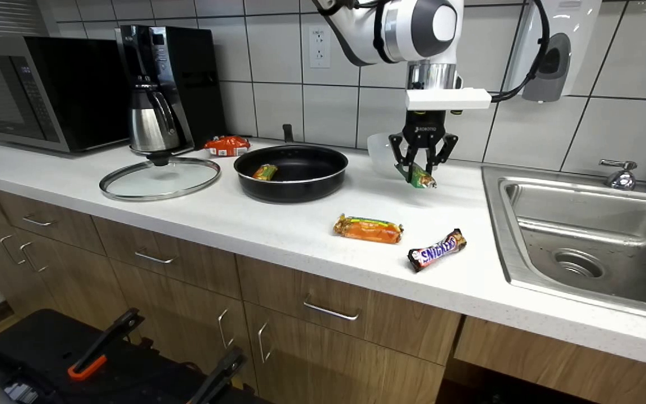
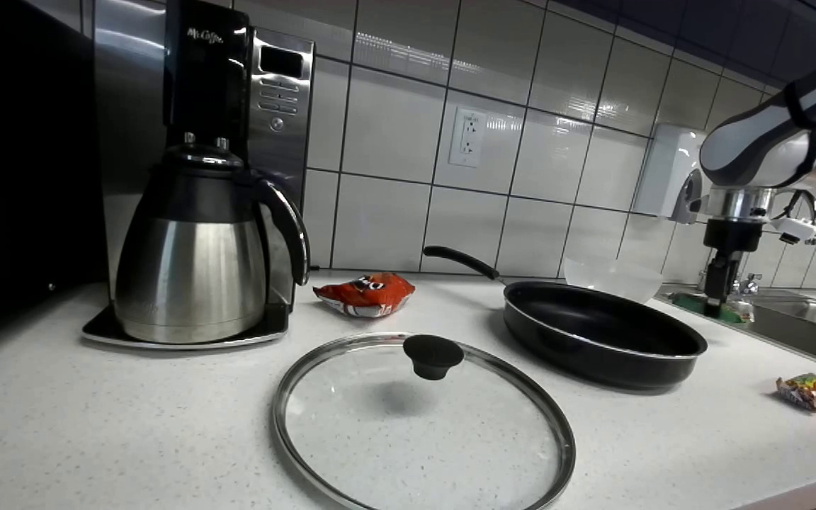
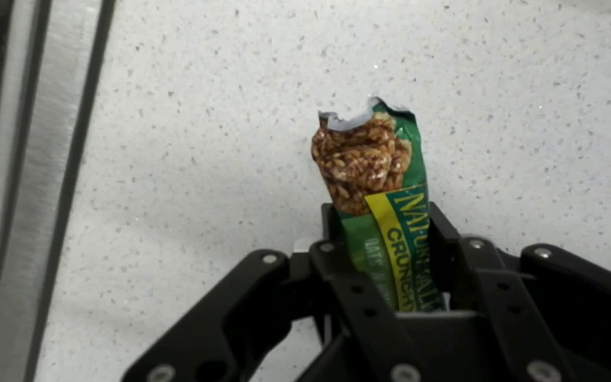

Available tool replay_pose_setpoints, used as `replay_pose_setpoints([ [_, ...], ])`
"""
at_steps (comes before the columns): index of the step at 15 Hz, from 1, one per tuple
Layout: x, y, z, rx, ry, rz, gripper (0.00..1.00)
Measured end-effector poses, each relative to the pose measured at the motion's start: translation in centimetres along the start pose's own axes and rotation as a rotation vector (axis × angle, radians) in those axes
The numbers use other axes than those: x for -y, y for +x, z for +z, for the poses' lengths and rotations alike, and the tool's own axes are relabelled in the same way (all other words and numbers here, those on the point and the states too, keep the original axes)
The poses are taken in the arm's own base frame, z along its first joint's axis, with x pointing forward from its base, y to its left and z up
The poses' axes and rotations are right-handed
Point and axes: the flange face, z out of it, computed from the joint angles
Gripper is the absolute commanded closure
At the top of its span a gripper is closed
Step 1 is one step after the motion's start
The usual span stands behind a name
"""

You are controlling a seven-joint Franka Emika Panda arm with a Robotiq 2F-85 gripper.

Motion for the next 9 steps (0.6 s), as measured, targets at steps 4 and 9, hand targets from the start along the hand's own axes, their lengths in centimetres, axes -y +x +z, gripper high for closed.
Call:
replay_pose_setpoints([
  [4,2.1,1.0,-1.3,-0.011,0.003,-0.045,0.86],
  [9,5.0,2.4,-3.1,-0.023,0.001,-0.099,0.86],
])
